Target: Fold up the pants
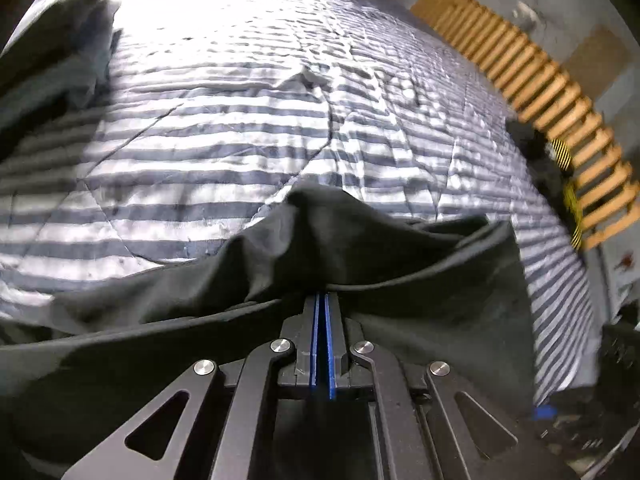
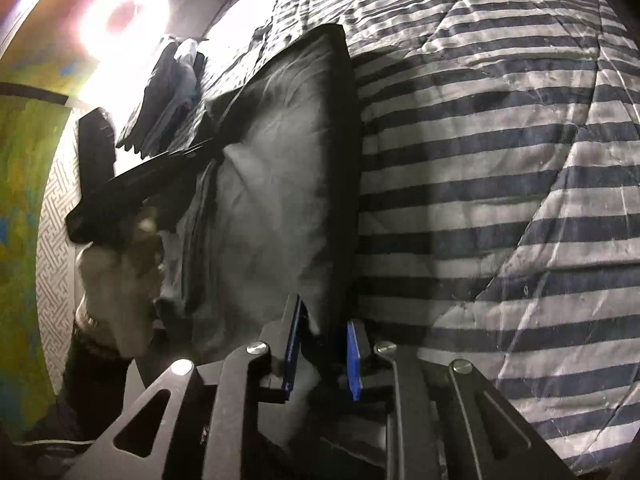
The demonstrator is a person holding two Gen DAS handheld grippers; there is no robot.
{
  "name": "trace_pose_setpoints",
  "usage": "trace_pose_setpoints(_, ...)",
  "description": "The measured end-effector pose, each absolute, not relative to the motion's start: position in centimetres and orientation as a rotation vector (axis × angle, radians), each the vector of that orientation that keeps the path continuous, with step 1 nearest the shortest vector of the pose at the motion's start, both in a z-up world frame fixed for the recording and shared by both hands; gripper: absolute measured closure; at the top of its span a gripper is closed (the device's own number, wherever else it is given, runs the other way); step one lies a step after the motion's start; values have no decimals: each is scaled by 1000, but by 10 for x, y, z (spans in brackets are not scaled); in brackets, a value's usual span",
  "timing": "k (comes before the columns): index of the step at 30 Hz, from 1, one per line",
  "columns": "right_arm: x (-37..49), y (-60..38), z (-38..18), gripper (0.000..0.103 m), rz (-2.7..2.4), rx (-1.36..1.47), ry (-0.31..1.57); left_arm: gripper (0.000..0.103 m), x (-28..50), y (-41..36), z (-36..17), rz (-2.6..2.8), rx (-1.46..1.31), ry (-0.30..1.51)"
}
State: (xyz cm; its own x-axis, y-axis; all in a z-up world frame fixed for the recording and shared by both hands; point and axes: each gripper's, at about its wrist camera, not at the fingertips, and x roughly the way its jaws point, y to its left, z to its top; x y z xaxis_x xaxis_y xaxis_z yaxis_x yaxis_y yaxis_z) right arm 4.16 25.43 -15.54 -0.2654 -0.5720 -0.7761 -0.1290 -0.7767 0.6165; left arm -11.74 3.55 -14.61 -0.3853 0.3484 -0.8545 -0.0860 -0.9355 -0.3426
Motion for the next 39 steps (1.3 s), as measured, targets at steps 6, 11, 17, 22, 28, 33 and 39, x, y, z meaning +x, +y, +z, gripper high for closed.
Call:
trace_pose_setpoints(6,50,254,-149,97,-2124,1669,-817,101,-97,30,-120,2373,-1507,-363)
trace_pose_setpoints(11,51,257,-123,100,-2200,1568,-824,101,-32,39,-101,2303,-1453,-286)
trace_pose_setpoints(17,47,246,-103,100,-2241,1525,-782,101,47,57,-146,2102,-1555,-204)
trace_pose_setpoints(22,45,248,-106,101,-2245,1551,-835,101,53,44,-126,2154,-1481,-248)
trace_pose_setpoints(28,44,243,-91,101,-2251,1513,-826,53,73,72,-78,2159,-1289,-288)
trace_pose_setpoints(33,43,245,-91,101,-2235,1534,-842,40,99,144,-77,2146,-1172,23)
trace_pose_setpoints(39,52,251,-97,99,-2263,1563,-788,41,88,135,-78,2131,-1208,-52)
